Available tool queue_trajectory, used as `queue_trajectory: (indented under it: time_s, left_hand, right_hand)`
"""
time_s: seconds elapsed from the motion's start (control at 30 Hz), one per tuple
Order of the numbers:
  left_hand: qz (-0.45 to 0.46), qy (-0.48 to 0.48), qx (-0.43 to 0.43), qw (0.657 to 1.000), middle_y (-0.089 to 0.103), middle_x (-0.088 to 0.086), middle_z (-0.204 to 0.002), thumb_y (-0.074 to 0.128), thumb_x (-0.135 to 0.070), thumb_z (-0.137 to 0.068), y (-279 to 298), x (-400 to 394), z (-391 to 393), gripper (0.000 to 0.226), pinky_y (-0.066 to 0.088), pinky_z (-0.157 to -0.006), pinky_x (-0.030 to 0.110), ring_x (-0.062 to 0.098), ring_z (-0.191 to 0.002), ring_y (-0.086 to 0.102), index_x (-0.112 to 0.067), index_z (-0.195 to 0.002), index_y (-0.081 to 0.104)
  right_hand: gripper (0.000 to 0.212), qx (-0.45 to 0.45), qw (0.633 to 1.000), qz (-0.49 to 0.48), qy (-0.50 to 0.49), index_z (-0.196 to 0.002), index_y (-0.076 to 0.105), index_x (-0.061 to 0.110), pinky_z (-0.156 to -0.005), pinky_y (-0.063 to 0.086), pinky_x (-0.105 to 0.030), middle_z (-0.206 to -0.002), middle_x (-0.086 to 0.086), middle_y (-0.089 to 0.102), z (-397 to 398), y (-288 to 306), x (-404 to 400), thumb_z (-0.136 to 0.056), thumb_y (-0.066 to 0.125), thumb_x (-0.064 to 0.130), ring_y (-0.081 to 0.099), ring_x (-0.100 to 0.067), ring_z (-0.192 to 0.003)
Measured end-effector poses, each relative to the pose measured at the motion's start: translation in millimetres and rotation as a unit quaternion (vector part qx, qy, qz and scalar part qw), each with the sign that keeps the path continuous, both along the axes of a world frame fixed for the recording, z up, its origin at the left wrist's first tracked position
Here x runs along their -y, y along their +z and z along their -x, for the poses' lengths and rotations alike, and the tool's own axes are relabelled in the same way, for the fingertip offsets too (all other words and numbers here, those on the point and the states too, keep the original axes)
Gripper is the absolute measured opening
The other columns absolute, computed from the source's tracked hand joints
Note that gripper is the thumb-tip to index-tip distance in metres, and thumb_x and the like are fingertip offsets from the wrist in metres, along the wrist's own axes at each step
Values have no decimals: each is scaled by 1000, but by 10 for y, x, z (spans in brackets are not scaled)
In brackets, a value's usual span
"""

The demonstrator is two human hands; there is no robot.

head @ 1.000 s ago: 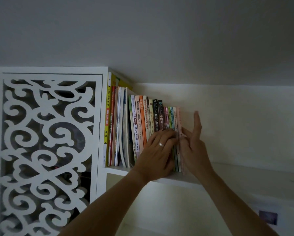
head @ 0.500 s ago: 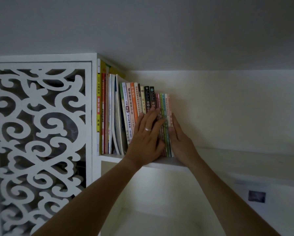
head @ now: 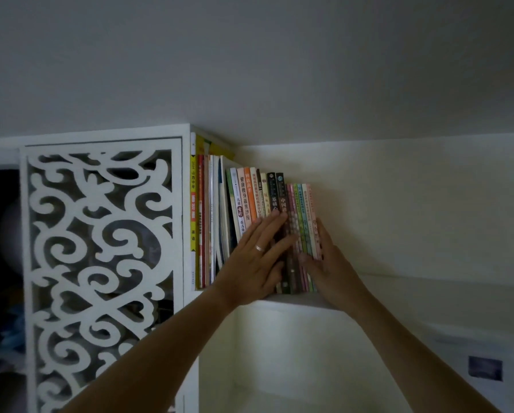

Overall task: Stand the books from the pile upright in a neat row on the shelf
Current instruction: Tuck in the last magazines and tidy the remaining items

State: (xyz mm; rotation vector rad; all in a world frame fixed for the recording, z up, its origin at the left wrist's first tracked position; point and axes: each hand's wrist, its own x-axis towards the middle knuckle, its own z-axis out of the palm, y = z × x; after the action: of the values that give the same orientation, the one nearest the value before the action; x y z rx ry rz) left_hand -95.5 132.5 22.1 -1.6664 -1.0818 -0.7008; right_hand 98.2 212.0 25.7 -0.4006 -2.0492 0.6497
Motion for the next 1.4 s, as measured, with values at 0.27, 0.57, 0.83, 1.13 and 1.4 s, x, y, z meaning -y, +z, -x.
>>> queue_trajectory:
  time_s: [0.27, 0.57, 0.83, 1.13, 1.4]
  left_hand:
    - [-129, 62, 210, 967, 38, 9, -161, 50, -25, -101, -145, 124, 164, 51, 26, -121, 60, 23, -156, 26, -8, -149, 49]
    - [-140, 79, 282, 946, 31, 14, -162, 43, -31, -106, -233, 96, 204, 30, 23, -125, 52, 29, -156, 22, -12, -118, 62]
    - [-125, 23, 295, 947, 23, 9, -166, 58, -37, -101, -205, 124, 278, 26, 22, -126, 50, 28, -157, 18, -22, -118, 71]
    - [-152, 68, 273, 948, 31, 15, -163, 59, -30, -103, -246, 76, 285, 21, 27, -124, 49, 32, -153, 26, -13, -104, 71]
    - [-128, 91, 277, 948, 30, 16, -161, 73, -31, -93, -224, 127, 195, 30, 23, -127, 50, 35, -154, 23, -9, -112, 68]
  right_hand:
    - [73, 12, 999, 14, -43, -158, 12, 49, -79, 42, -10, -131, 23, 46, -147, 1, 82, -102, 57, 34, 53, 5, -107]
    - [122, -86, 986, -30, -138, -159, 5, 36, -107, 46, -55, -159, 8, 24, 352, -66, 225, -67, 80, 66, 34, -21, -143]
    - [151, -56, 940, -127, -311, -163, -5, 23, -119, 15, -63, -169, -17, -7, 654, -92, 339, -51, 71, 89, 5, -41, -155]
    - [148, -86, 945, -111, -297, -162, -5, 31, -117, 16, -65, -169, -12, -12, 632, -112, 312, -53, 88, 69, 1, -36, -155]
    - [144, -73, 937, -123, -320, -163, 1, 25, -115, 22, -66, -168, -18, -7, 633, -113, 329, -55, 84, 73, 7, -41, -153]
